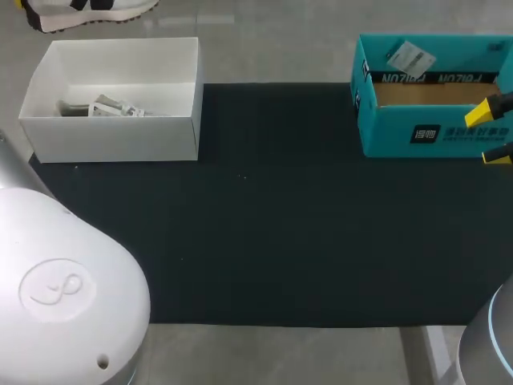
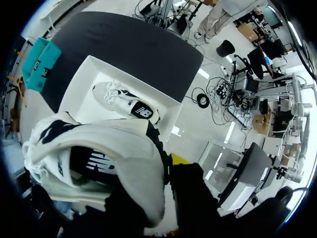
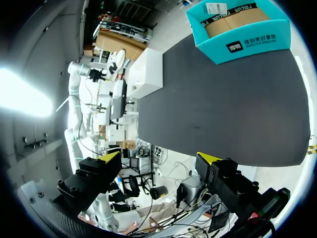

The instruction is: Take the shoe out of the shoebox, open the shoe tongue, remove and reinsert the insole, then place the shoe into the shoebox

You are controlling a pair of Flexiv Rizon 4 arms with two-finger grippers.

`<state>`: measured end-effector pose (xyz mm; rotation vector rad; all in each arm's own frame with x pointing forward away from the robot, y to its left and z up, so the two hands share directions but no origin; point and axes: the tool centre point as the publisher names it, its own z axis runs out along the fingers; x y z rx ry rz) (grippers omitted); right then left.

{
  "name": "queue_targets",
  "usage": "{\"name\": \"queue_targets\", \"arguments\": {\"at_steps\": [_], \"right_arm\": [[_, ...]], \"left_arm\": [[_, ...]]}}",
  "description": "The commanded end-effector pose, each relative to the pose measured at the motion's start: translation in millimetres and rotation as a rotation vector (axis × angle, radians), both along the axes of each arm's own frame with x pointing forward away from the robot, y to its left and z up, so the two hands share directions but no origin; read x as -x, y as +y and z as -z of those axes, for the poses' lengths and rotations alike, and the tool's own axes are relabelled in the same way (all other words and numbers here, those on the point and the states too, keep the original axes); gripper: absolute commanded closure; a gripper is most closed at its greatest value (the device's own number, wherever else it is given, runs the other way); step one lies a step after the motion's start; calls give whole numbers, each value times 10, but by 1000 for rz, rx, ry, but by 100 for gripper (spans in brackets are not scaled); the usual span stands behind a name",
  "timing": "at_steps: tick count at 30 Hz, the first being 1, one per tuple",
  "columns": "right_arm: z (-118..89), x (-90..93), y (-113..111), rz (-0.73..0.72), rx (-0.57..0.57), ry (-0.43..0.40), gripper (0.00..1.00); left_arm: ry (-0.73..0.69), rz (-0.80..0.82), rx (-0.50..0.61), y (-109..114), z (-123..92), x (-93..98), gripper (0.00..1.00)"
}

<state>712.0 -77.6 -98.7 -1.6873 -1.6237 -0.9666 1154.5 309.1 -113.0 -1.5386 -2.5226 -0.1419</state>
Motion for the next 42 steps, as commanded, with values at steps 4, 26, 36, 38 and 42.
{"name": "queue_targets", "arguments": {"at_steps": [4, 26, 36, 38, 42], "right_arm": [[6, 3, 4, 2, 2, 1, 0], [6, 3, 4, 2, 2, 1, 0], [6, 3, 4, 2, 2, 1, 0], [6, 3, 4, 2, 2, 1, 0], [6, 3, 4, 2, 2, 1, 0]], "left_arm": [[42, 262, -104, -20, -35, -15, 100], [-23, 494, 26, -17, -95, -93, 100], [-23, 494, 26, -17, -95, -93, 100], [-23, 494, 26, -17, -95, -93, 100], [-107, 451, 27, 9, -64, -196, 100]]}}
